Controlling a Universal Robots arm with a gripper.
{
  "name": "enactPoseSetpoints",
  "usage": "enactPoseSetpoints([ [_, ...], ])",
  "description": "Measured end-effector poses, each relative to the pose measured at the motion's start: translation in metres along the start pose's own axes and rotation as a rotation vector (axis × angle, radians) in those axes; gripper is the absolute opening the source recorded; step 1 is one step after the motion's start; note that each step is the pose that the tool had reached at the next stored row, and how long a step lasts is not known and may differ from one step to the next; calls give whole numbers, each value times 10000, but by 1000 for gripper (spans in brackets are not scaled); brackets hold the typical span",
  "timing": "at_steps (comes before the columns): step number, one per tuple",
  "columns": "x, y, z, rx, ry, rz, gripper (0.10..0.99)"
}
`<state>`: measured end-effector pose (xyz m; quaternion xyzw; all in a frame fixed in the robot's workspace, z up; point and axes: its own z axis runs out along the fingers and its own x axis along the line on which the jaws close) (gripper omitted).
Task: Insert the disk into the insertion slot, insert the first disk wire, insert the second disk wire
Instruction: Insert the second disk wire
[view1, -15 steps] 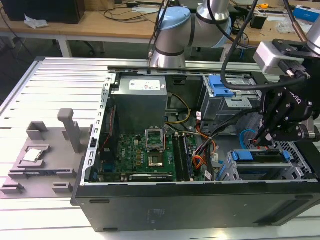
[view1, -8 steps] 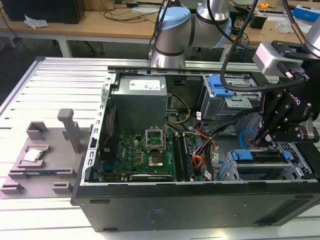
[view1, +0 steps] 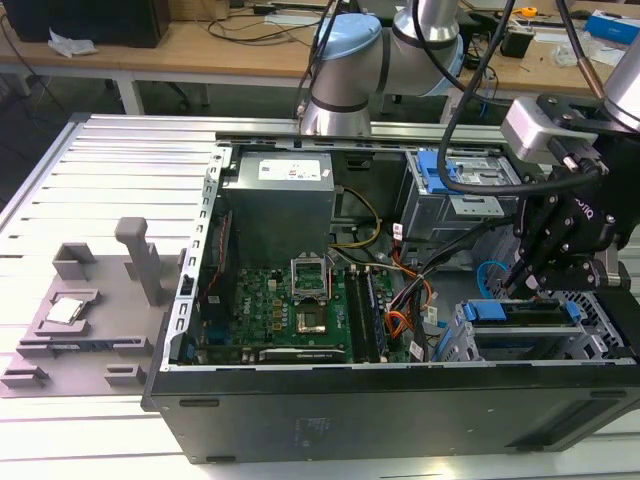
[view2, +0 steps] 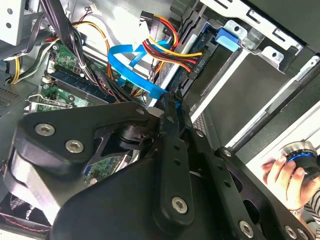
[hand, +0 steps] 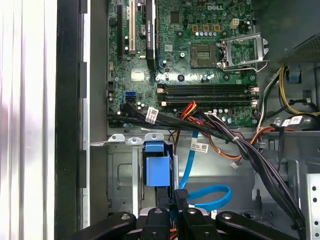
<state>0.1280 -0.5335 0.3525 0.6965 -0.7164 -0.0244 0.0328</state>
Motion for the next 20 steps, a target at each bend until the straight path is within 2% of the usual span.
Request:
enactPoseSetpoints([
  [20, -1, -10, 113, 1, 2, 0, 165],
])
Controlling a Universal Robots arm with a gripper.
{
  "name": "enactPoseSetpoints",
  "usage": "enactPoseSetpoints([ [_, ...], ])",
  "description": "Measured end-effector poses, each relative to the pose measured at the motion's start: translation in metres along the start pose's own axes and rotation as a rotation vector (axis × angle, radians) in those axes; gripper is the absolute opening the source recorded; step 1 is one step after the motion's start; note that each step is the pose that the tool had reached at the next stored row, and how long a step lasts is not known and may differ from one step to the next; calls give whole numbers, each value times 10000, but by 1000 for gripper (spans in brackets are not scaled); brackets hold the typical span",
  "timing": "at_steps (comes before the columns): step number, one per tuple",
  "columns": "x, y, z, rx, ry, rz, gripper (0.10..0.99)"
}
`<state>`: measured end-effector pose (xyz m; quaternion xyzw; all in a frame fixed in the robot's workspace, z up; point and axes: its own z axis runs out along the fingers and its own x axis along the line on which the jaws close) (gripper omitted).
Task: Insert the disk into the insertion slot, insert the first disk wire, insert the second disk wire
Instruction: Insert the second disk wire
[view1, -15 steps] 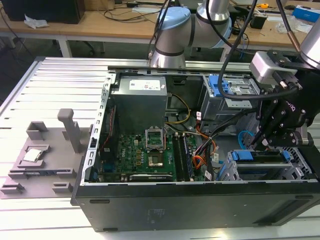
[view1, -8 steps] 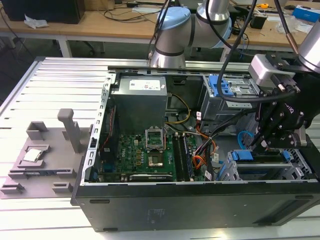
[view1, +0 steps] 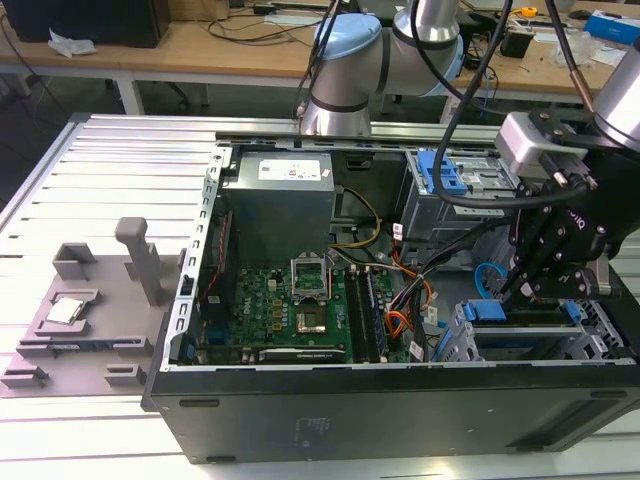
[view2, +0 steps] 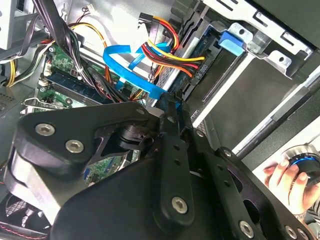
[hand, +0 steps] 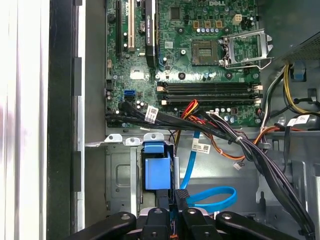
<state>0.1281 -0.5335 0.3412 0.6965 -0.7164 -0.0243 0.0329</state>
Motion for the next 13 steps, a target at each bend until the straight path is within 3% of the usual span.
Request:
enactPoseSetpoints([
  [5, 0, -5, -4, -1, -8, -1, 165],
  [8, 0, 0, -69, 0, -3, -3, 165],
  [13, 13, -29, -68, -28, -35, -7, 165],
])
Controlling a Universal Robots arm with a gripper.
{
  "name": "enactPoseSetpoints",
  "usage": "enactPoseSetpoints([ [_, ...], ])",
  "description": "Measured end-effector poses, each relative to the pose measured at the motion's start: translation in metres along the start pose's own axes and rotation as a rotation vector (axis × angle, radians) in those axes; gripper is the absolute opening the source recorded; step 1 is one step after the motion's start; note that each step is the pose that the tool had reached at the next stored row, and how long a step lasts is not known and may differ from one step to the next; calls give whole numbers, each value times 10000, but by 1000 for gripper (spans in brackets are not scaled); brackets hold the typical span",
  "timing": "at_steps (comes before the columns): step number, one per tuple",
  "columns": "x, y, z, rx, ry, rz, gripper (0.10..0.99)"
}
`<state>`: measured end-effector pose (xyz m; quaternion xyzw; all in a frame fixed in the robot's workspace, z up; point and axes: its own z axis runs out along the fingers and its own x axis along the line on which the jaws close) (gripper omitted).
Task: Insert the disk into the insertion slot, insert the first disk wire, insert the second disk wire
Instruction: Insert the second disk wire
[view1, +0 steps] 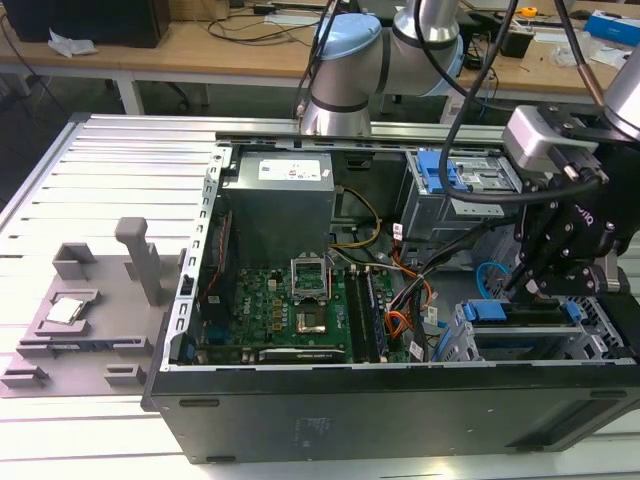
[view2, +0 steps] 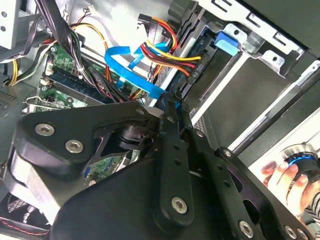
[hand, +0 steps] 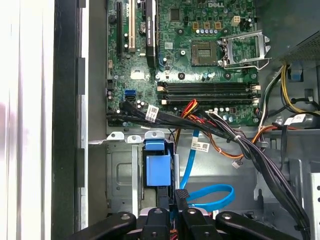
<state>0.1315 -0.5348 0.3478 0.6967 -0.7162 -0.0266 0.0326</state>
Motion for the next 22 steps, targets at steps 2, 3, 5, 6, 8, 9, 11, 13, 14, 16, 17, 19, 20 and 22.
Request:
enactPoseSetpoints([
  [2, 2, -16, 2, -18, -3, -1, 165],
  [3, 3, -24, 3, -27, -5, -2, 165],
  [5, 5, -49, 8, -53, -7, -2, 165],
  [6, 5, -56, 10, -62, -11, -2, 165],
  [8, 7, -74, 14, -78, -12, -3, 165],
  [9, 7, -83, 16, -87, -13, -3, 165],
  [11, 8, -98, 19, -100, -12, -3, 165],
  [13, 9, -108, 23, -111, -13, -4, 165],
  [14, 11, -109, 26, -115, -14, -3, 165],
  [16, 21, -113, 37, -123, -20, -5, 165],
  [17, 25, -113, 41, -125, -24, -5, 165],
  [19, 45, -115, 56, -128, -31, -6, 165],
  [20, 55, -116, 58, -128, -33, -7, 165],
  [22, 77, -116, 59, -128, -31, -6, 165],
])
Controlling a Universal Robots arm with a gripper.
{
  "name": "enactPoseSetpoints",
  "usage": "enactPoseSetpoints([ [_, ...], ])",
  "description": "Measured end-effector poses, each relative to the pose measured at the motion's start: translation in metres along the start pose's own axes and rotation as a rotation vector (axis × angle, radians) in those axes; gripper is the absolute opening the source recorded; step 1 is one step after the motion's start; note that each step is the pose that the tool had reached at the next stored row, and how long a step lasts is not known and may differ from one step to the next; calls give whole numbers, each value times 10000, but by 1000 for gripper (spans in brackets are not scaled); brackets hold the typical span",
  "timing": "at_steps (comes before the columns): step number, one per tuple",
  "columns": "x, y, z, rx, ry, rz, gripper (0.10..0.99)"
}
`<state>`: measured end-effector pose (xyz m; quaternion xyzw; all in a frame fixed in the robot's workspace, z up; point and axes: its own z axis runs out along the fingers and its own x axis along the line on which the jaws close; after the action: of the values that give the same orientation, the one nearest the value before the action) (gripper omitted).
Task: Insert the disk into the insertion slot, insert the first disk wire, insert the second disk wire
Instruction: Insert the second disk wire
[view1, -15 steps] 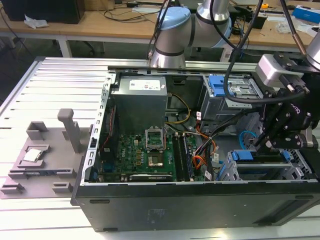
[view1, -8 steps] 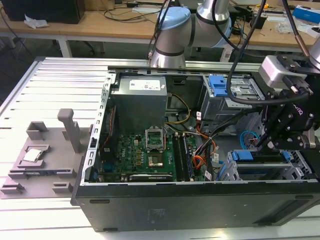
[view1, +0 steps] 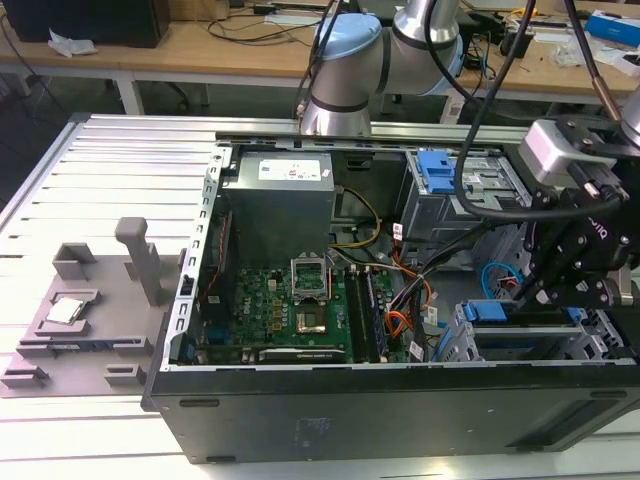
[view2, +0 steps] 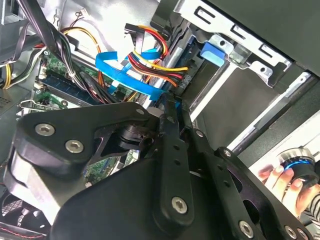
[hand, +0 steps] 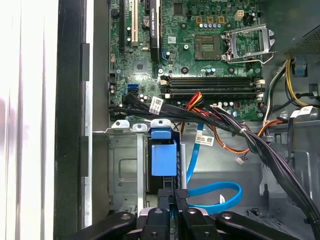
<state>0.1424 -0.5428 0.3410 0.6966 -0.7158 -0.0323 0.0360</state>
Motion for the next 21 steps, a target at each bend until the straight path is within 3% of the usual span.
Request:
enactPoseSetpoints([
  [11, -9, -6, 63, -6, -30, -4, 176],
  [12, -9, -6, 62, -7, -28, -5, 239],
  [13, -9, -3, 38, -7, -37, -5, 239],
  [15, -8, 13, -123, -6, -27, -3, 239],
  [18, -13, 22, -224, -7, -25, -4, 239],
  [19, -15, 26, -254, -6, -26, -3, 224],
  [21, -17, 33, -333, -6, -23, -4, 106],
])
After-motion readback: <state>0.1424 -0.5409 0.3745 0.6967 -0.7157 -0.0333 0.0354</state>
